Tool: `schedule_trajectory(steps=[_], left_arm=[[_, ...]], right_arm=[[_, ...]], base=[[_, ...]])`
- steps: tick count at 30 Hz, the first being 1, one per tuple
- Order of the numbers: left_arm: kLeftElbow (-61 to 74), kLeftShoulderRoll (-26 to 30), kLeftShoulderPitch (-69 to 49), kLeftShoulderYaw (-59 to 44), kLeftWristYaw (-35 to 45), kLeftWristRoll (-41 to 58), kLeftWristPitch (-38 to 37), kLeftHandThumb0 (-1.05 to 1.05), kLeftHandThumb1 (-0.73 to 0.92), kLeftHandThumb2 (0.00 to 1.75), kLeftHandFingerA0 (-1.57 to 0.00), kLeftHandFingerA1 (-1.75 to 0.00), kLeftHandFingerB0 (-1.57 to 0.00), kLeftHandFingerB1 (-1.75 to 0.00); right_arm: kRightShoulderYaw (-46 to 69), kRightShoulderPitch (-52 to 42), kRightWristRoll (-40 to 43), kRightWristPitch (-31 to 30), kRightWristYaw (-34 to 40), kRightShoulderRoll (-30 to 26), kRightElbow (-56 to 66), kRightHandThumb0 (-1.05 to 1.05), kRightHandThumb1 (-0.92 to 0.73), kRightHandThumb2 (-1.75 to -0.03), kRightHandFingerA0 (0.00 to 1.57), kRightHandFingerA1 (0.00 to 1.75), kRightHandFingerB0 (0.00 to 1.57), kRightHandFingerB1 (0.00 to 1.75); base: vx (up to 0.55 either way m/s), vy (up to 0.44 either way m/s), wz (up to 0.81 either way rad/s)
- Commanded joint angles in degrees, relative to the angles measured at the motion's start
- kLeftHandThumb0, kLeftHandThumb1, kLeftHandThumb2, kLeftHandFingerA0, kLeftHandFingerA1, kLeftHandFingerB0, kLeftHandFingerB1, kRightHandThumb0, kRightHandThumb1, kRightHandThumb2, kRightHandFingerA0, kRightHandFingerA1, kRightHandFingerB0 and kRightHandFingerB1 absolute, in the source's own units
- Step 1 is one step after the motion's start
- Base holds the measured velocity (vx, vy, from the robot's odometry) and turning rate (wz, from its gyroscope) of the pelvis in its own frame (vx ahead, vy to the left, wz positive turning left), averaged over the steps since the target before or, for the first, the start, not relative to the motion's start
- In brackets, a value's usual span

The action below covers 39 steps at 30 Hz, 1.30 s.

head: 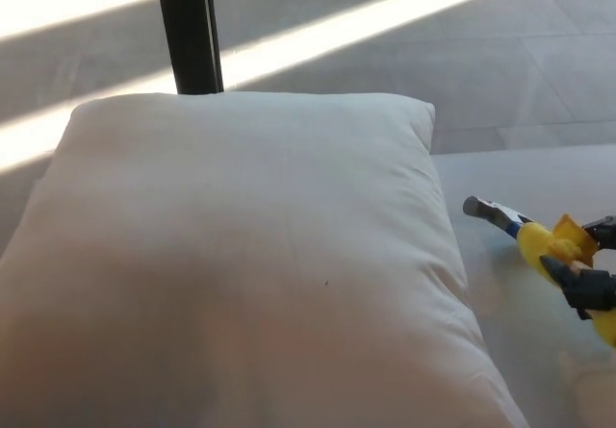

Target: A hammer is kept on the right hand side and a pillow is kept on the left hand side on the desk infront of the robot and the robot uses its right hand to pick up the hammer and makes a downward swinging motion to hit the pillow

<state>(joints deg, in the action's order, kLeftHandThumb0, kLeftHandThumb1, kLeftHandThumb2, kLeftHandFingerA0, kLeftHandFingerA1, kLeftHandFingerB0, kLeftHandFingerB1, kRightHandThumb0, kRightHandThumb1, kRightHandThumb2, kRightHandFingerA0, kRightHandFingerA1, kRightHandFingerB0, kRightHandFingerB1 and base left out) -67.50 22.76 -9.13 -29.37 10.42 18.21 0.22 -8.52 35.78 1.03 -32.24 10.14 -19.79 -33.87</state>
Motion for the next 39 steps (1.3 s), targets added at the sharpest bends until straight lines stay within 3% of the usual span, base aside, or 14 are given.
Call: schedule_trajectory(steps=[1, 4, 6, 8, 12, 13, 14, 19, 24, 26, 31, 33, 34, 39], left_arm=[[-0.4, 1.8, -0.8, 0.3, 0.2, -0.8, -1.9, -0.24, 0.06, 1.00, -1.06, -1.12, -1.13, -1.13], [-0.1, 2.0, -1.3, 1.0, 1.0, -1.4, -2.7, -0.25, 0.05, 0.99, -1.07, -1.13, -1.11, -1.11], [-0.2, 1.9, -0.9, -0.4, 1.2, 0.3, -1.4, -0.59, -0.11, 1.51, -0.79, -1.35, -0.94, -1.21], [-0.4, 1.7, -0.6, -1.5, 0.9, 1.4, -0.7, -0.23, 0.06, 1.01, -0.99, -1.09, -1.17, -1.15], [-0.1, 1.6, -0.2, -1.8, -0.2, 1.2, -0.1, -0.22, 0.09, 1.02, -1.02, -1.11, -1.20, -1.16], [0.3, 1.5, -0.3, -1.7, -0.4, 1.0, 0.3, -0.55, -0.12, 1.55, -0.75, -1.34, -0.97, -1.22], [0.6, 2.0, -1.0, 0.6, -0.3, -1.5, -0.9, -0.25, 0.09, 1.01, -1.02, -1.10, -1.13, -1.13], [0.3, 2.0, -1.3, 1.0, 0.3, -1.7, -1.9, -0.72, -0.02, 1.36, -0.86, -1.24, -1.00, -1.15], [0.5, 2.1, -1.4, 1.0, 0.8, -1.3, -2.0, -0.24, 0.02, 0.97, -1.04, -1.11, -1.11, -1.11], [-0.2, 2.1, -1.1, 0.6, 0.7, -1.0, -2.3, -0.65, -0.09, 1.49, -0.82, -1.33, -0.99, -1.18], [-0.2, 2.0, -1.4, 1.1, 1.2, -0.9, -2.7, -0.69, -0.10, 1.48, -0.84, -1.32, -0.96, -1.18], [0.5, 1.8, -1.5, 0.5, 1.3, -0.1, -2.0, -0.23, 0.05, 0.99, -1.06, -1.13, -1.14, -1.13], [0.8, 1.9, -1.8, 1.6, 1.2, -1.2, -2.6, -0.69, -0.08, 1.51, -0.86, -1.32, -0.95, -1.20], [0.1, 2.2, -1.1, 1.1, 1.3, -0.5, -2.4, -0.79, -0.01, 1.35, -0.91, -1.28, -1.03, -1.18]], right_arm=[[-2.5, -1.3, -7.9, 15.6, -0.7, -4.7, -2.4, -0.14, -0.55, -0.89, 0.91, 1.74, 0.80, 1.26], [-2.5, -2.0, -6.0, 16.2, -5.2, -4.6, -2.8, -0.16, -0.59, -0.87, 0.88, 1.72, 0.82, 1.43], [-3.8, -2.6, -5.7, 17.0, -8.3, -4.4, -2.8, -0.13, -0.59, -0.96, 0.91, 1.63, 0.91, 1.18], [-4.3, -3.3, -5.3, 17.2, -10.1, -4.1, -2.6, -0.13, -0.66, -0.86, 0.88, 1.58, 0.89, 0.90], [-4.8, -3.8, -5.0, 15.6, -13.0, -4.0, -2.0, -0.14, -0.72, -0.79, 0.84, 1.58, 0.79, 0.70], [-6.5, -5.0, -5.8, 15.3, -15.7, -5.1, 0.0, -0.25, -0.70, -0.63, 0.72, 1.41, 0.59, 0.54], [-7.5, -5.1, -6.1, 14.4, -17.2, -5.6, 0.2, -0.31, -0.69, -0.61, 0.71, 1.24, 0.51, 0.46], [-14.5, -3.4, -9.6, 11.0, -26.9, -9.7, -0.2, -0.90, -0.54, -0.86, 0.00, 0.00, 0.00, 0.03], [-17.8, -2.3, -11.8, 10.7, -28.7, -12.3, 0.6, -0.90, -0.46, -0.79, 0.00, 0.00, 0.00, 0.02], [-18.0, -2.3, -11.8, 11.1, -28.0, -12.5, 0.2, -0.87, -0.46, -0.77, 0.00, 0.00, 0.00, 0.03], [-18.1, -2.1, -12.5, 11.1, -27.0, -12.8, 0.1, -0.94, -0.54, -0.90, 0.00, 0.16, 0.00, 0.00], [-17.8, -2.1, -12.9, 11.0, -26.8, -13.0, 0.5, -0.95, -0.55, -0.90, 0.00, 0.16, 0.00, 0.00], [-17.1, -2.1, -12.8, 10.8, -26.7, -12.9, 0.7, -0.97, -0.56, -0.91, 0.00, 0.17, 0.00, 0.00], [-14.0, -2.4, -12.5, 10.5, -27.9, -14.5, 4.2, -1.01, -0.56, -0.97, 0.00, 0.17, 0.00, 0.00]], base=[[0.00, 0.000, 0.00], [0.00, 0.000, 0.00], [0.00, 0.000, 0.00], [0.00, 0.000, 0.00], [0.00, 0.000, 0.00], [0.00, 0.000, 0.00], [0.00, 0.000, 0.00], [0.00, 0.000, 0.00], [0.00, 0.000, 0.00], [0.00, 0.000, 0.00], [0.00, 0.000, 0.00], [0.00, 0.000, 0.00], [0.00, 0.000, 0.00], [0.00, 0.000, 0.00]])
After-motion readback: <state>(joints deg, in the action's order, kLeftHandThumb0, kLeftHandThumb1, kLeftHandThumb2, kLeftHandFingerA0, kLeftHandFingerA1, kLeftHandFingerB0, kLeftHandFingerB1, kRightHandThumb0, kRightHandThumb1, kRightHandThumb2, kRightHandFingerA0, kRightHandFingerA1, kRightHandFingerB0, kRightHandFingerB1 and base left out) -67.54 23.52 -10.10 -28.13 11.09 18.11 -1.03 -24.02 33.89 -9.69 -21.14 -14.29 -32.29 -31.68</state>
